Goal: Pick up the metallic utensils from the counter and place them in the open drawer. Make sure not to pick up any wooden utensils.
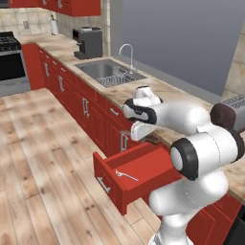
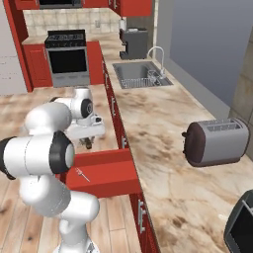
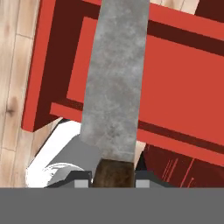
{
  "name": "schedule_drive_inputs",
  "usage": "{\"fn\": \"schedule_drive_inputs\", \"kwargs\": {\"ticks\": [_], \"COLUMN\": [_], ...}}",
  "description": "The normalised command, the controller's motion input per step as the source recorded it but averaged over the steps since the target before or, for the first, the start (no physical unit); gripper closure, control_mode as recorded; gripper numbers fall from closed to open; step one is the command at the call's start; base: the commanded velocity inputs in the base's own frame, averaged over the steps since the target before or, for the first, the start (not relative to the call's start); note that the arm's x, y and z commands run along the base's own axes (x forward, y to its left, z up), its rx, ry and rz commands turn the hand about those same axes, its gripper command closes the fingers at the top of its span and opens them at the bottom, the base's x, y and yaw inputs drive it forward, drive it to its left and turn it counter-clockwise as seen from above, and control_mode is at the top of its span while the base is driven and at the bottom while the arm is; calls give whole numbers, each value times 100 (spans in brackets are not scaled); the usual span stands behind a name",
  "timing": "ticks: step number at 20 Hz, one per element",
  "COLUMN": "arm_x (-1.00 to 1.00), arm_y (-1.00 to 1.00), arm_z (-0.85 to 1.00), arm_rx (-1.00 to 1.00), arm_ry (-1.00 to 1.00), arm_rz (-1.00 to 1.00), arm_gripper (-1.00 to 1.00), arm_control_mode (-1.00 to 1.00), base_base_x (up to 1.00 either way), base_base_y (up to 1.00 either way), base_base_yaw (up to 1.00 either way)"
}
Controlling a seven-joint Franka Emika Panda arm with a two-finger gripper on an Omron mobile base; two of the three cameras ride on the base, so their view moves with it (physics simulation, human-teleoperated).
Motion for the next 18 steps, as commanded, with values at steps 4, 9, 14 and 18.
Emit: {"fn": "schedule_drive_inputs", "kwargs": {"ticks": [4, 9, 14, 18], "arm_x": [55, 16, -5, -7], "arm_y": [3, -4, -11, 0], "arm_z": [-91, -96, -78, -37], "arm_rx": [6, 5, 4, 0], "arm_ry": [-18, -22, -18, -6], "arm_rz": [11, 1, -2, -24], "arm_gripper": [100, 100, 100, 100], "arm_control_mode": [-100, -100, -100, -100], "base_base_x": [0, 0, 0, 0], "base_base_y": [0, 0, 0, 0], "base_base_yaw": [0, 0, 0, 0]}}
